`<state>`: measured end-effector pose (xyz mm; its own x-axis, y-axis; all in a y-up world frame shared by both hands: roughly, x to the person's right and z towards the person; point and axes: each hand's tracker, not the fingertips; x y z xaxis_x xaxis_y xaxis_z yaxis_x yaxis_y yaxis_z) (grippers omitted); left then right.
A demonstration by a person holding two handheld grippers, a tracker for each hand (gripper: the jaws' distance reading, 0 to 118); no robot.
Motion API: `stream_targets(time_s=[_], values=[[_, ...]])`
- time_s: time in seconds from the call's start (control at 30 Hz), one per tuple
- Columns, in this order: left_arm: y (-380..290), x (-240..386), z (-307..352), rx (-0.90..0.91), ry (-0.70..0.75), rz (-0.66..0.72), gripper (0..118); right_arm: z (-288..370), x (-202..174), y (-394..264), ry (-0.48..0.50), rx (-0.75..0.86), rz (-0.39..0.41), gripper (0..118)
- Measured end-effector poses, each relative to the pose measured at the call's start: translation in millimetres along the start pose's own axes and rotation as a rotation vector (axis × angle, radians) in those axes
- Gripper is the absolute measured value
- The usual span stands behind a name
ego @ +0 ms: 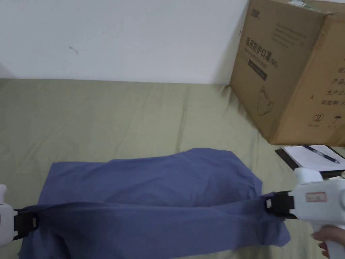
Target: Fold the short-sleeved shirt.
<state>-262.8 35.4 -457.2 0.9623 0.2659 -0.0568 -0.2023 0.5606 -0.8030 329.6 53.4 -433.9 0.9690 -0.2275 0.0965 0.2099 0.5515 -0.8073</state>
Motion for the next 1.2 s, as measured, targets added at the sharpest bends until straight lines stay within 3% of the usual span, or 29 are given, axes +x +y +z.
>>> stream_targets(time_s=[0.1,0.13,0.17,0.2,0.23,0.27,0.3,0.4,0.6,0.67,0.7,0.8,0.83,0.93,1.03,1.13,1.17,1.2], values=[[13,-2,-39,-0.047,0.036,0.027,5,-53,4,21,-0.031,-0.044,-0.074,9],[15,-3,-51,-0.065,0.054,0.032,8,-69,4,25,-0.045,-0.043,-0.095,15],[15,-3,-59,-0.068,0.054,0.043,18,-80,5,26,-0.055,-0.049,-0.111,29],[13,-2,-66,-0.067,0.062,0.047,39,-90,5,24,-0.083,-0.032,-0.129,50],[11,-2,-69,-0.06,0.073,0.05,81,-97,5,22,-0.114,-0.009,-0.125,90],[9,-2,-71,-0.045,0.078,0.05,108,-100,5,20,-0.121,0.016,-0.125,111],[6,-2,-71,-0.02,0.081,0.042,118,-101,4,14,-0.116,0.04,-0.128,118],[-4,-1,-49,0.116,0.035,0.036,116,-81,-2,-1,-0.093,0.167,-0.117,114],[-35,17,20,0.191,-0.036,-0.038,116,8,-31,-46,-0.012,0.316,-0.056,113],[-56,21,52,0.277,-0.066,-0.069,110,43,-43,-71,0.049,0.414,-0.057,103],[-68,25,70,0.328,-0.085,-0.081,99,61,-49,-84,0.083,0.465,-0.054,91],[-104,36,108,0.421,-0.048,-0.126,0,102,-68,-119,0.1,0.565,0.007,0],[-112,38,118,0.429,0.005,-0.16,0,107,-76,-129,0.083,0.561,0.07,0],[-126,28,130,0.415,-0.062,-0.145,0,117,-81,-154,0.104,0.591,0.083,0],[-109,26,129,0.373,-0.001,-0.166,0,123,-88,-156,0.117,0.565,0.103,0],[-66,5,94,0.121,-0.015,-0.092,1,127,-93,-155,0.116,0.55,0.14,0],[-52,-1,73,0.014,-0.03,-0.059,9,125,-95,-156,0.13,0.539,0.159,0],[-43,-11,54,-0.058,-0.05,-0.038,27,124,-97,-157,0.131,0.535,0.172,0]])
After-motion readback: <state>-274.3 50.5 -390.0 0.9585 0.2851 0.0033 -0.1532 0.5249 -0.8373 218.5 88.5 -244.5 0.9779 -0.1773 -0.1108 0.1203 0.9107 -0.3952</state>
